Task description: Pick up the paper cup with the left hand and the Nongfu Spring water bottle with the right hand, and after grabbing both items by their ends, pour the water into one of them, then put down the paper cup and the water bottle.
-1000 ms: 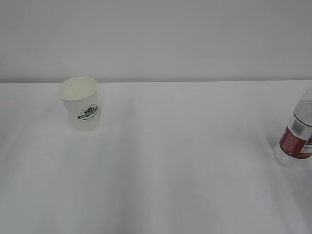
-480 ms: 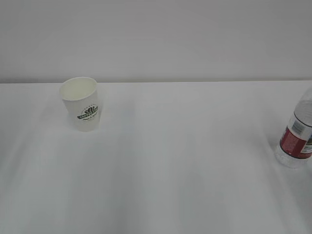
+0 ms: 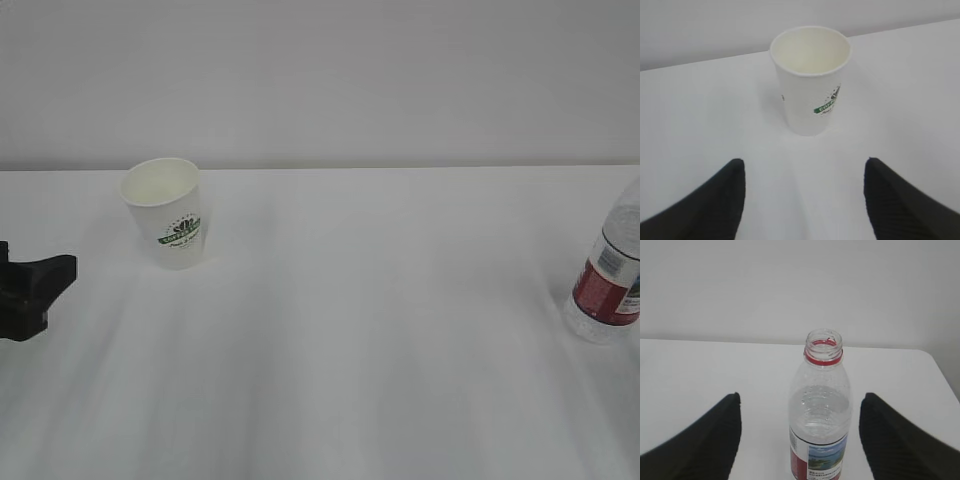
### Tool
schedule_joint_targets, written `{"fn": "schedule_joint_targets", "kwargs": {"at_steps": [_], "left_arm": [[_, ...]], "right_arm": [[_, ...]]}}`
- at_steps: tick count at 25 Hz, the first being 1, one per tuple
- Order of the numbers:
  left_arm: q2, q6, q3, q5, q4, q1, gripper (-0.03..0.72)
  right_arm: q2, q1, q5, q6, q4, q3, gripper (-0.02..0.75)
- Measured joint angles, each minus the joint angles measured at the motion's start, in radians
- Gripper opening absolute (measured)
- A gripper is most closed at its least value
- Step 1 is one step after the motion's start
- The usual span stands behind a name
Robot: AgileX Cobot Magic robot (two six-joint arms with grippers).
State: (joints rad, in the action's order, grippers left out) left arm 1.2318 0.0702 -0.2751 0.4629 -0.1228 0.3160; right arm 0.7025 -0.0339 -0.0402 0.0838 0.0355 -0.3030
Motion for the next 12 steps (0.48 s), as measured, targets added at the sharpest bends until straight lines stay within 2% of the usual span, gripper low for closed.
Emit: {"fn": "schedule_joint_targets", "kwargs": {"at_steps": [4, 8, 12], "left_arm": [[0.057, -0.002, 0.017, 0.052, -0.011, 0.014, 0.54], [0.126, -0.063, 0.097, 0.185, -0.009, 0.014, 0.539], [0.182, -0.124, 0.188, 0.361, 0.051, 0.014, 0.538]], "right_arm": [[0.0, 0.0, 0.0, 0.0, 0.002, 0.005, 0.555], [0.0, 0.0, -0.013, 0.0, 0.009, 0.018, 0.555], [0.02, 0.0, -0.091, -0.009, 0.016, 0.051, 0.555]]}}
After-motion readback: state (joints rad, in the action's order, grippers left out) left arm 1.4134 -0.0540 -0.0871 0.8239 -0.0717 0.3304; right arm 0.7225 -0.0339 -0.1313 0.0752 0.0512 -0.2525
